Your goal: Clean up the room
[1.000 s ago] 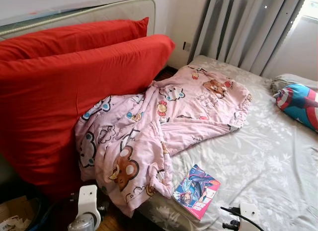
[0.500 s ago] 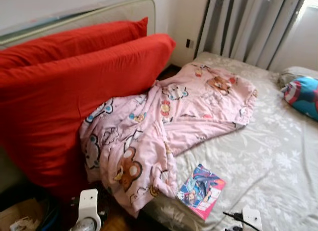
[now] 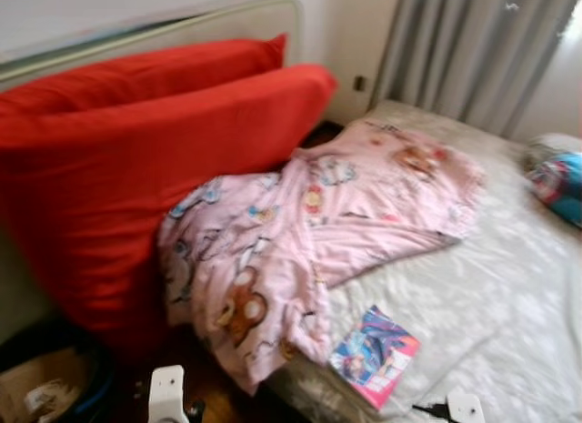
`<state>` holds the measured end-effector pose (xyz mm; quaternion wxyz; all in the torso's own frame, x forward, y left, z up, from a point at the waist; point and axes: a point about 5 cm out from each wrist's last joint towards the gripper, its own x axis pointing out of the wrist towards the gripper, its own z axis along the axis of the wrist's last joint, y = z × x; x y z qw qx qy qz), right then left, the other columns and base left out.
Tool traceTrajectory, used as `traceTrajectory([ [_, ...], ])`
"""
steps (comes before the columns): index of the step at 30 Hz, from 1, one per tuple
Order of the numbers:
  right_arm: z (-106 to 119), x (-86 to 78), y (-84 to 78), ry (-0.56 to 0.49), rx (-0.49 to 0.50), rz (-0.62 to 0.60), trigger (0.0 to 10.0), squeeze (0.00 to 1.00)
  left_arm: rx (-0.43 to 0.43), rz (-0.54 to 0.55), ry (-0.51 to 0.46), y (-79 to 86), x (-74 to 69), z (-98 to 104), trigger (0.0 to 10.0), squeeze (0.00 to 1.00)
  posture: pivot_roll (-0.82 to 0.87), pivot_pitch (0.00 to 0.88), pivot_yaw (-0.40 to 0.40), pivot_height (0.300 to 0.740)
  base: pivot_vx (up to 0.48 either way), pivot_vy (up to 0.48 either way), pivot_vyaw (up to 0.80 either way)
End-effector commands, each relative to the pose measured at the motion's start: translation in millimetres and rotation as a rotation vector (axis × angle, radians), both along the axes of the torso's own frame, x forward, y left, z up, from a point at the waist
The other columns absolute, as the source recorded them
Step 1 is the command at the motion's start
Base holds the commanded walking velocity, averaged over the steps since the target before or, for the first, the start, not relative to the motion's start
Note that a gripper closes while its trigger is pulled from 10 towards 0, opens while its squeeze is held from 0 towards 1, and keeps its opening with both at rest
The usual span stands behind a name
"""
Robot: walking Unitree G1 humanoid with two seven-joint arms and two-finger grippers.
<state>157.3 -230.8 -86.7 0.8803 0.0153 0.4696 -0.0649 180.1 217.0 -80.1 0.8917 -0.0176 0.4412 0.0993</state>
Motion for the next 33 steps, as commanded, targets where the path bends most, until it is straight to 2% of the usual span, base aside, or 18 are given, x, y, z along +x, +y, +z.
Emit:
traceTrajectory([
  [1, -3.3, -8.0, 0.4, 0.021, 0.005, -0.004, 10.0, 0.00, -0.001, -0.017, 0.012, -0.5, 0.9, 0.0, 10.0, 0.00, -0.01, 0.000, -0.074, 0.740, 0.000, 0.435, 0.00],
  [19, -3.1, -1.5, 10.2, 0.017, 0.015, 0.021, 10.0, 0.00, 0.009, -0.027, 0.016, 4.6, 0.8, 1.0, 10.0, 0.00, 0.00, 0.000, -0.068, 0.740, 0.000, 0.433, 0.00],
  [33, -2.9, -1.1, 9.9, 0.018, 0.013, 0.024, 10.0, 0.00, 0.006, -0.019, 0.014, 4.3, 1.7, 1.3, 10.0, 0.00, 0.00, 0.000, -0.073, 0.740, 0.000, 0.430, 0.00],
])
